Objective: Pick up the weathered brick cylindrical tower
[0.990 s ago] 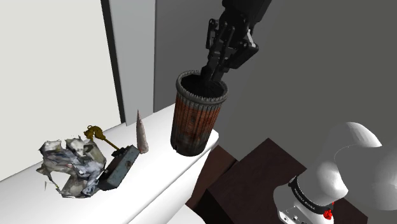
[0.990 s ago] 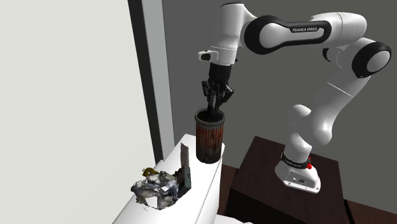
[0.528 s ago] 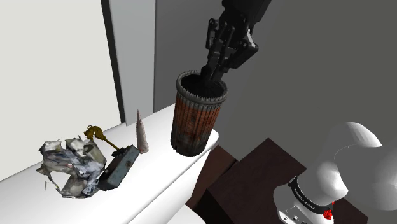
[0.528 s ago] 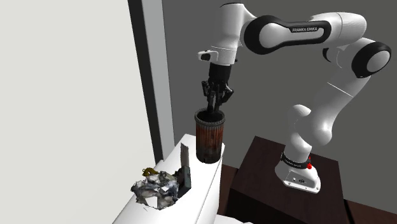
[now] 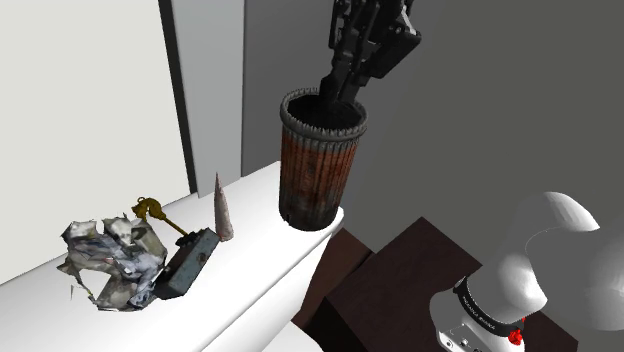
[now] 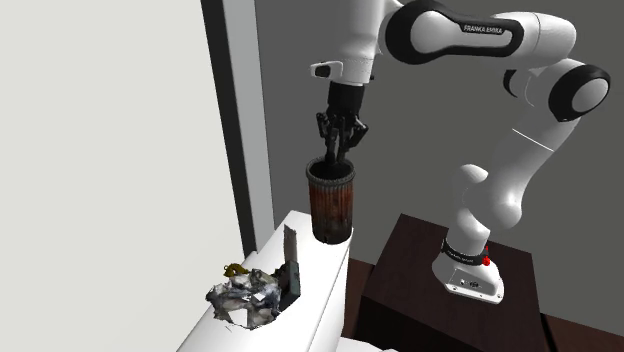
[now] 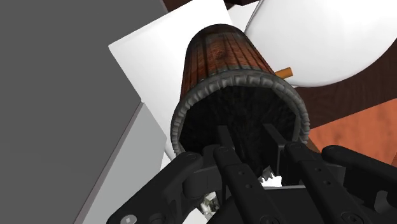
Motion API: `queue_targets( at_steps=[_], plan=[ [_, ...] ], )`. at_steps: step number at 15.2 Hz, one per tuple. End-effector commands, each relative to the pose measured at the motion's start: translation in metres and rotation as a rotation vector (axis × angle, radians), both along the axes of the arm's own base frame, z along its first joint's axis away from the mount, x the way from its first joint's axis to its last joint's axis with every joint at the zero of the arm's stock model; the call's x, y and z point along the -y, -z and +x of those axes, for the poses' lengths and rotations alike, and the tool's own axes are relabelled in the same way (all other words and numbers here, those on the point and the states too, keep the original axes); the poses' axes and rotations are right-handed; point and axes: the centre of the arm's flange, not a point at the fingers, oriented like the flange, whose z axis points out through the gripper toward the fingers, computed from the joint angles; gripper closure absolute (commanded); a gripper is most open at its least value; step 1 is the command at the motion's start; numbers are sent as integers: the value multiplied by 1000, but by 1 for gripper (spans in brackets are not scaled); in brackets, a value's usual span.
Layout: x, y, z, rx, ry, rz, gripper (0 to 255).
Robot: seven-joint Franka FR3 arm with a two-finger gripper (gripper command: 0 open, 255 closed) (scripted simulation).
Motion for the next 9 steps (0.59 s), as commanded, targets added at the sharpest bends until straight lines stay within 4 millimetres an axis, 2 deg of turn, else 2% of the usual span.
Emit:
queue_targets(
  at_steps=[1,7,9],
  plan=[
    [1,-11,-1,1,0,1,255],
    [1,-43,-1,1,0,1,255],
    [1,-44,-1,1,0,1,255]
  ],
)
